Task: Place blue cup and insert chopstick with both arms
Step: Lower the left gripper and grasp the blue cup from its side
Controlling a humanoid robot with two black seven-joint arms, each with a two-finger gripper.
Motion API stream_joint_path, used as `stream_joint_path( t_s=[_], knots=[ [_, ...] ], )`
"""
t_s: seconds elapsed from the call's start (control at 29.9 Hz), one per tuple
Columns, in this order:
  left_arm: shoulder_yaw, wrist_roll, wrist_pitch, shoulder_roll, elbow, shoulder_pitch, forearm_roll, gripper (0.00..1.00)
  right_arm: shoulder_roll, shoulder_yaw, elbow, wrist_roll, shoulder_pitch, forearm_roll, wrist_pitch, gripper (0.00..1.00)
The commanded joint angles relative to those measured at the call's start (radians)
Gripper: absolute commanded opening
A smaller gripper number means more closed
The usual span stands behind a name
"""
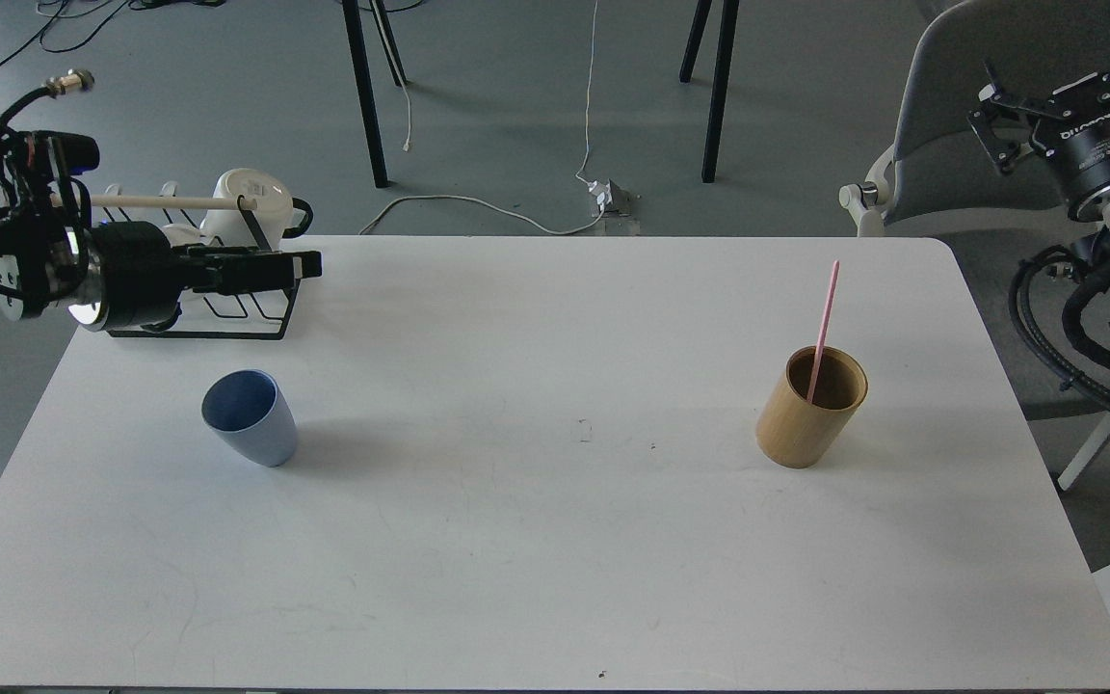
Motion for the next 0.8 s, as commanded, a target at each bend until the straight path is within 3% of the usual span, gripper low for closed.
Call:
stream_joint_path(
  t_s=[0.0, 0.33, 0.77],
  knots=[
    [0.030, -0.002, 0.064, 0.006, 0.001, 0.046, 0.144, 0.94, 0.000, 0.001, 0.000, 0.001, 0.000, 0.000, 0.000, 0.99],
    [0.050, -0.004, 0.110, -0.006, 0.079, 0.141, 0.259, 0.79, 0.003, 0.001, -0.002, 0.003, 0.000, 0.000, 0.000, 0.99],
    [0.087, -0.012, 0.170, -0.067, 0.243, 0.175, 0.270, 0.79, 0.000, 0.002, 0.001, 0.003, 0.000, 0.000, 0.000, 0.99]
  ],
)
